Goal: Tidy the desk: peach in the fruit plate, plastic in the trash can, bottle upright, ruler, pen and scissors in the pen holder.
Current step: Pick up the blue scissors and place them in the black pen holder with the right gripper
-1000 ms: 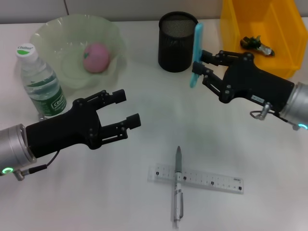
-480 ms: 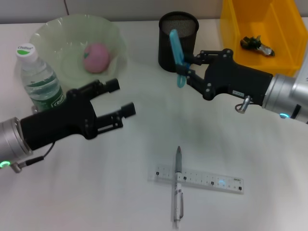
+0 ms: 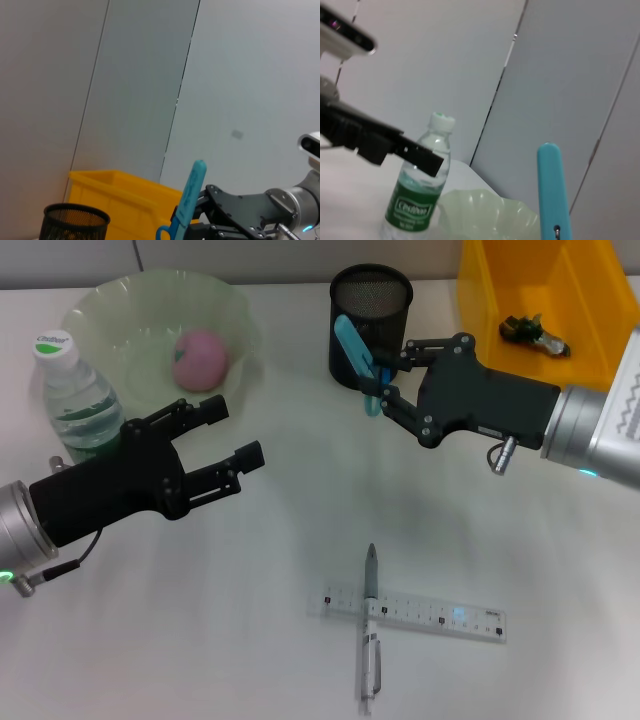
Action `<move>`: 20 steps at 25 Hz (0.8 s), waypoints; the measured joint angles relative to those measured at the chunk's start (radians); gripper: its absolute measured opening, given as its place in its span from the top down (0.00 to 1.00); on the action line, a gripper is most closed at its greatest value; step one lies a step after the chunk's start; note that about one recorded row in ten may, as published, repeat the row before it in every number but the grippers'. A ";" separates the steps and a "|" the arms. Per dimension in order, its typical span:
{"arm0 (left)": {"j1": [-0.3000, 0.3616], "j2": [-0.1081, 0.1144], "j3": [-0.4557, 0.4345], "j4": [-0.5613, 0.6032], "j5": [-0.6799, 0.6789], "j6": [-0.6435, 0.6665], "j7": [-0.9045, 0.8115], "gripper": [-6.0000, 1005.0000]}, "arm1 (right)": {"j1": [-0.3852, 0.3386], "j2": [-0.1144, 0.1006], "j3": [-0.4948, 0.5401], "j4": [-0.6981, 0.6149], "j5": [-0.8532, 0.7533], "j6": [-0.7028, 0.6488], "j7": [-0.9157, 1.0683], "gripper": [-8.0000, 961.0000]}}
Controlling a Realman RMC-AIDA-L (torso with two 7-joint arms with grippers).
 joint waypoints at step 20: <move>0.023 -0.009 0.003 -0.052 -0.002 -0.035 0.123 0.20 | -0.064 0.006 -0.003 -0.220 0.012 0.106 -0.584 0.75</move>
